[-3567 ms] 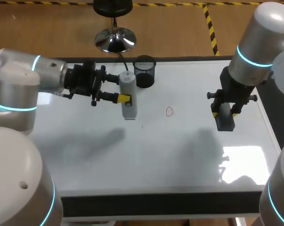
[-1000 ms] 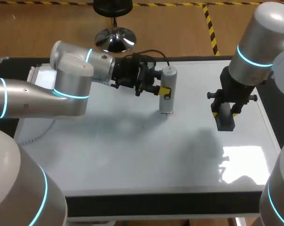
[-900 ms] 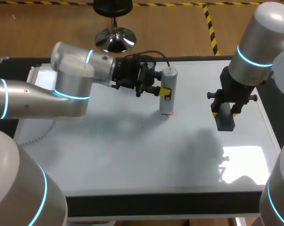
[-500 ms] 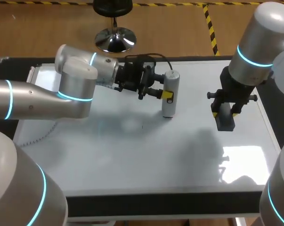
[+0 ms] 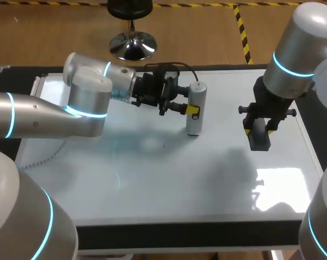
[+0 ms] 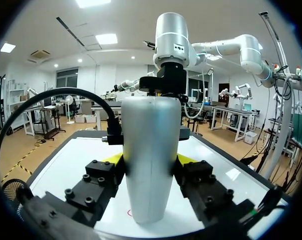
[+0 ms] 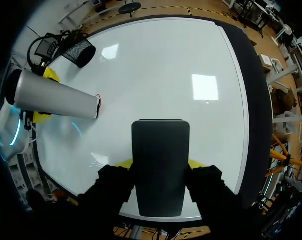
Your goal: Pick up the inspection probe, press it on each red-marked spot on the whiteboard one by one, put down the probe, pick up the eraser, and wipe off all the red marks.
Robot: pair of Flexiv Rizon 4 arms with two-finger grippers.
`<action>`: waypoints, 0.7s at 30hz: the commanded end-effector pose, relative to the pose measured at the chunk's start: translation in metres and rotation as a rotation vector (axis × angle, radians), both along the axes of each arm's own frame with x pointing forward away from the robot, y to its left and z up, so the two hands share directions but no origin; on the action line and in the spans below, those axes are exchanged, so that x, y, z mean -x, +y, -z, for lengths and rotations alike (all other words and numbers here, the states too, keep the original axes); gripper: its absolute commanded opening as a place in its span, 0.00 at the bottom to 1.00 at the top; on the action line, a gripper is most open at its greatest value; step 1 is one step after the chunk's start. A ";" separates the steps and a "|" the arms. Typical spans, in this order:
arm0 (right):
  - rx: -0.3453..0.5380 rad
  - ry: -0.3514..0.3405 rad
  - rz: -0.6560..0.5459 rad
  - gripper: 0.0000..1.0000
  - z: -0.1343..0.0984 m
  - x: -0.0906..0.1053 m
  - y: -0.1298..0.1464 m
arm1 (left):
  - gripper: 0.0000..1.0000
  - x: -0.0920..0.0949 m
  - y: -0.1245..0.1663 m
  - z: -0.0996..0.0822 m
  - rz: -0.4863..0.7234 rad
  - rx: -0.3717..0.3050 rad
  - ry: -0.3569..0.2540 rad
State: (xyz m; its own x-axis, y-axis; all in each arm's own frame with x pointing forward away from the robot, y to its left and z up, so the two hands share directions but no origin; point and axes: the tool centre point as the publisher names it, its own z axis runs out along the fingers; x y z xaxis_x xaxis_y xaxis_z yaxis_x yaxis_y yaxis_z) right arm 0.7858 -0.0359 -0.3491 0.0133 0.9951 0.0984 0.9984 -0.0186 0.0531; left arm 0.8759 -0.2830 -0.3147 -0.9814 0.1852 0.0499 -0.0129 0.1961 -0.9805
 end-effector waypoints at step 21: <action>-0.002 -0.001 -0.001 0.00 0.000 0.000 -0.001 | 0.00 0.006 -0.001 0.010 0.013 0.009 0.002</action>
